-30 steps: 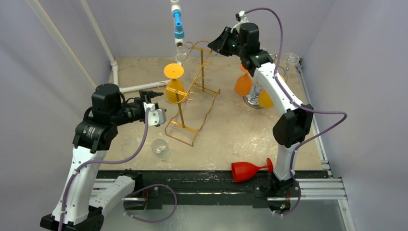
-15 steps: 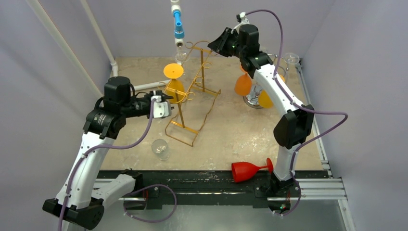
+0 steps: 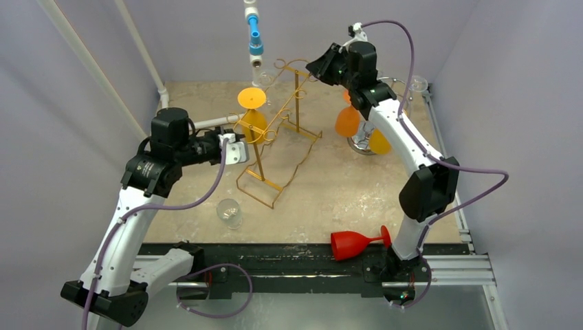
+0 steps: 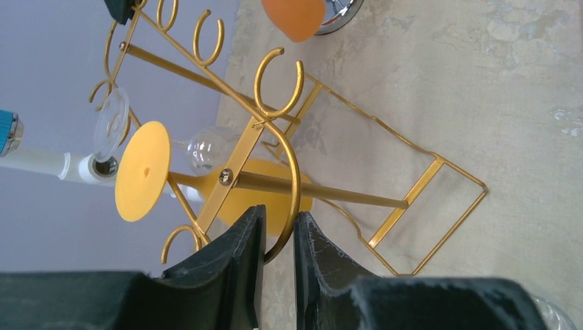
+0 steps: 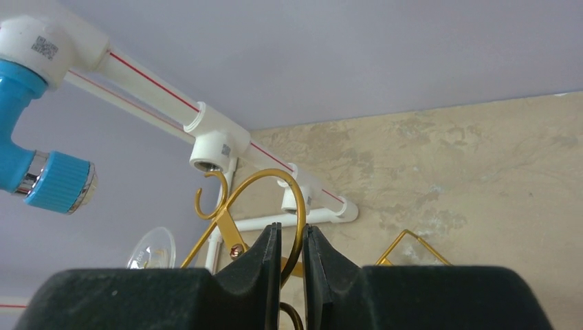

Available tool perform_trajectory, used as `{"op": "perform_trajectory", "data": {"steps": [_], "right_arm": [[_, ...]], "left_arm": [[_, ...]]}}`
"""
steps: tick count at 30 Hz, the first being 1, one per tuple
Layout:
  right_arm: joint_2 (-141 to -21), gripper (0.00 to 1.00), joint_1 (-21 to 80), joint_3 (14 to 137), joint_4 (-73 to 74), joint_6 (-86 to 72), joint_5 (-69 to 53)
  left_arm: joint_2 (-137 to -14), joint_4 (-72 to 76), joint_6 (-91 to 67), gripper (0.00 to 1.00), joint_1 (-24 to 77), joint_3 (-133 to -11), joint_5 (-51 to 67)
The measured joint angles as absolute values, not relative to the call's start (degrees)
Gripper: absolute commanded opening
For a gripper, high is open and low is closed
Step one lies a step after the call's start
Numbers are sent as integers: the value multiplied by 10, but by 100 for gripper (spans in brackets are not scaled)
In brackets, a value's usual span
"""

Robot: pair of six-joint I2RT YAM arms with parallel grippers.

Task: Place the wine glass upside down on the wine glass rack
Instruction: Adjust the wine rack at the center of the board.

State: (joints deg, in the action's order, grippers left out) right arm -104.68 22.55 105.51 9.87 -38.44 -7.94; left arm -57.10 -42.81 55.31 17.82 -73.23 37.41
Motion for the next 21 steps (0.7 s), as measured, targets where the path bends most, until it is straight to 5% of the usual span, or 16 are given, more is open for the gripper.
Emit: {"op": "perform_trajectory", "data": {"steps": [21], "right_arm": [[-938,18,229,861,-45,-439,7]], "left_arm": [[-589,-361,578,9,180,-719,185]]}}
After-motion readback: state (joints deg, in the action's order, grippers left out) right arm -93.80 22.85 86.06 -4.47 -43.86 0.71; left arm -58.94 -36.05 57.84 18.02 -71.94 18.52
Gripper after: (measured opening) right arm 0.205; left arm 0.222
